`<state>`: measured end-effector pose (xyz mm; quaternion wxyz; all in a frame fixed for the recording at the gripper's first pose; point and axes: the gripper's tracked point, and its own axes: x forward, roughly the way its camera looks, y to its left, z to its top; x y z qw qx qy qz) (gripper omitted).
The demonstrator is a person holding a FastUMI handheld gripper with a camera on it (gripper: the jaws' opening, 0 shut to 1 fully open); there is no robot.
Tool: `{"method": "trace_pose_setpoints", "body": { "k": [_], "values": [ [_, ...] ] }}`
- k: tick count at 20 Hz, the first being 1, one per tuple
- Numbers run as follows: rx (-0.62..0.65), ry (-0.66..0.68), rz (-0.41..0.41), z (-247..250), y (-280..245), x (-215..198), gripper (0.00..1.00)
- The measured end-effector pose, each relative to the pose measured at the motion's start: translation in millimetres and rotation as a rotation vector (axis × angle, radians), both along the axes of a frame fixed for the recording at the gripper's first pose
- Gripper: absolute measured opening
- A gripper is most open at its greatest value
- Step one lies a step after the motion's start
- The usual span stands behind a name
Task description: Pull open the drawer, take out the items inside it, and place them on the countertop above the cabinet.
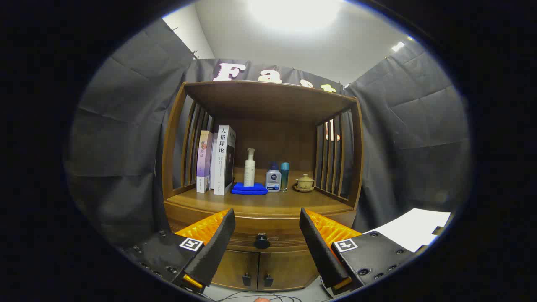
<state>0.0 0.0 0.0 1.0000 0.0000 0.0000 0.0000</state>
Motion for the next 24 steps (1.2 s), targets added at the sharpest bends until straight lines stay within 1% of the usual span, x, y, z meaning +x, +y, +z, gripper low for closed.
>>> {"method": "trace_pose_setpoints", "body": {
  "k": [24],
  "values": [
    [0.026, 0.004, -0.009, 0.7, -0.8, 1.0, 0.97]
  ]
}}
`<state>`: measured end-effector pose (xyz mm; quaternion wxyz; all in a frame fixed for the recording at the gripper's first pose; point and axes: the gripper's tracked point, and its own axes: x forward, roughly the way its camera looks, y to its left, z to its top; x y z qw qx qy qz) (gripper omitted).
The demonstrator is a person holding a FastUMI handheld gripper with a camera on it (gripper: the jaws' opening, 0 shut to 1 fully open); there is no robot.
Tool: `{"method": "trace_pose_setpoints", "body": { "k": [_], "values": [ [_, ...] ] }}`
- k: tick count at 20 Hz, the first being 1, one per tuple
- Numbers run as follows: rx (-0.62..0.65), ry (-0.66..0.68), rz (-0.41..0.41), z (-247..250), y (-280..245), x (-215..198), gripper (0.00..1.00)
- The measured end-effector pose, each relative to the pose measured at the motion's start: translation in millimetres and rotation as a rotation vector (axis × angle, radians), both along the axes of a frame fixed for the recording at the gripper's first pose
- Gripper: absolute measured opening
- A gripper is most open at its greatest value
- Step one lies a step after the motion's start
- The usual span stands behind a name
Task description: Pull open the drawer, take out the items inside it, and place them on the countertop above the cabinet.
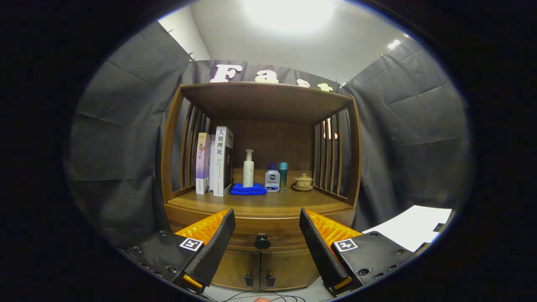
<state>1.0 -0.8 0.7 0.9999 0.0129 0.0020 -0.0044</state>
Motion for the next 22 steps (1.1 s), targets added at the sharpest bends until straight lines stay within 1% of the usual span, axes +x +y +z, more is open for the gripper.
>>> {"method": "trace_pose_setpoints", "body": {
  "k": [6, 11, 22],
  "values": [
    [-0.006, 0.007, -0.002, -2, 3, 12, 0.97],
    [-0.003, 0.036, -0.006, -15, 7, 41, 0.97],
    [0.033, 0.232, 0.002, -101, 22, 105, 0.98]
  ]
}}
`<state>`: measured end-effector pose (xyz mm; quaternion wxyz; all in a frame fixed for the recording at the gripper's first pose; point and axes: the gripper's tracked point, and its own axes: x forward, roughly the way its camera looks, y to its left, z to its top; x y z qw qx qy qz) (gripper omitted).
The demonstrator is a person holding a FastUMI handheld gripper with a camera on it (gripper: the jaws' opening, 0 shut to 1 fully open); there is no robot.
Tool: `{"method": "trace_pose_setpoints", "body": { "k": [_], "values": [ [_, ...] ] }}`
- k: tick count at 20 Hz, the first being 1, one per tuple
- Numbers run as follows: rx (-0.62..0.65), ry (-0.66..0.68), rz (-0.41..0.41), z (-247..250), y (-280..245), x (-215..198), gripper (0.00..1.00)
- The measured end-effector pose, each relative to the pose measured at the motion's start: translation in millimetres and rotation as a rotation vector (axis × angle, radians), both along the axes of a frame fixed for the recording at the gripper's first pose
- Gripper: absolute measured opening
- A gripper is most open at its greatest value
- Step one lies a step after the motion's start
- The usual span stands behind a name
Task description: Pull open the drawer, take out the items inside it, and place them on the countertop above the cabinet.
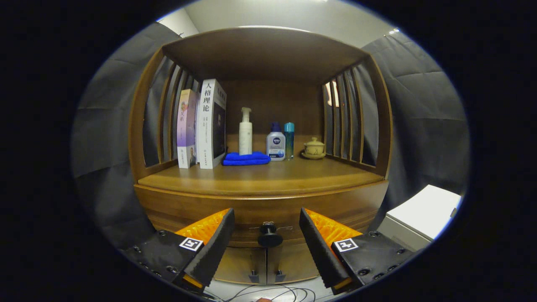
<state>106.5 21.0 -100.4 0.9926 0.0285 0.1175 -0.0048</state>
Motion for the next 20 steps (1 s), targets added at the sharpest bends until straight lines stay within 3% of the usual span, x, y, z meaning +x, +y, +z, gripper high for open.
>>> {"method": "trace_pose_setpoints", "body": {
  "k": [9, 16, 19, 20],
  "values": [
    [-0.04, 0.134, 0.042, -59, 16, 19, 0.98],
    [-0.04, 0.192, 0.013, -82, 7, 27, 0.85],
    [-0.045, 0.194, 0.019, -81, -1, 28, 0.49],
    [-0.034, 0.19, 0.023, -81, -1, 28, 0.49]
  ]
}}
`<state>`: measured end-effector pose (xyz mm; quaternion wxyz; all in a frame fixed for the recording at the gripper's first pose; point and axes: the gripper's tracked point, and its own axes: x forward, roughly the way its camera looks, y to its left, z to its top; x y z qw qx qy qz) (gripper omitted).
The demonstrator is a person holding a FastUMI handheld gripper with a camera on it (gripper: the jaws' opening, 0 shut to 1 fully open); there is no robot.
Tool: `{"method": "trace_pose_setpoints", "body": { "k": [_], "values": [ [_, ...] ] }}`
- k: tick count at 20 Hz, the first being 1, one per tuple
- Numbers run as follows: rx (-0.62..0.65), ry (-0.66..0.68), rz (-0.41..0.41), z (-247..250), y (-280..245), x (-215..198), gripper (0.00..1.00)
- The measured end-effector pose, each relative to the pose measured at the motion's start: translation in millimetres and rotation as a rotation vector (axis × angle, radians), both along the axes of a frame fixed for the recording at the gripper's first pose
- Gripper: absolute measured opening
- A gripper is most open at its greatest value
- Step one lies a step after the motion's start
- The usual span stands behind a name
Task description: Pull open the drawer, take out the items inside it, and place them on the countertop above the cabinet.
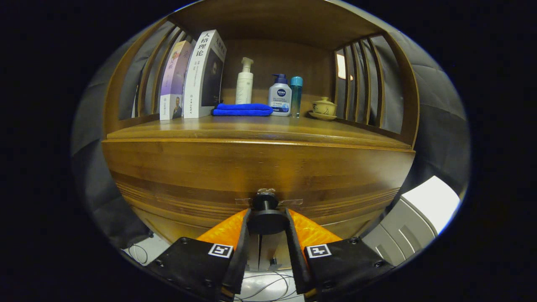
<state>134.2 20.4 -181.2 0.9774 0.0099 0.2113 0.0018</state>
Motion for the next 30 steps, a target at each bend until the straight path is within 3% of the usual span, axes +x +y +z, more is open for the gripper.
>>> {"method": "trace_pose_setpoints", "body": {
  "k": [3, 4, 13, 30],
  "values": [
    [-0.009, 0.007, 0.008, 0, -1, 1, 0.41],
    [-0.017, 0.013, 0.017, 0, -1, -1, 0.31],
    [-0.003, 0.034, 0.02, 1, 0, -19, 0.31],
    [-0.014, 0.05, 0.011, 6, -4, -90, 0.3]
  ]
}}
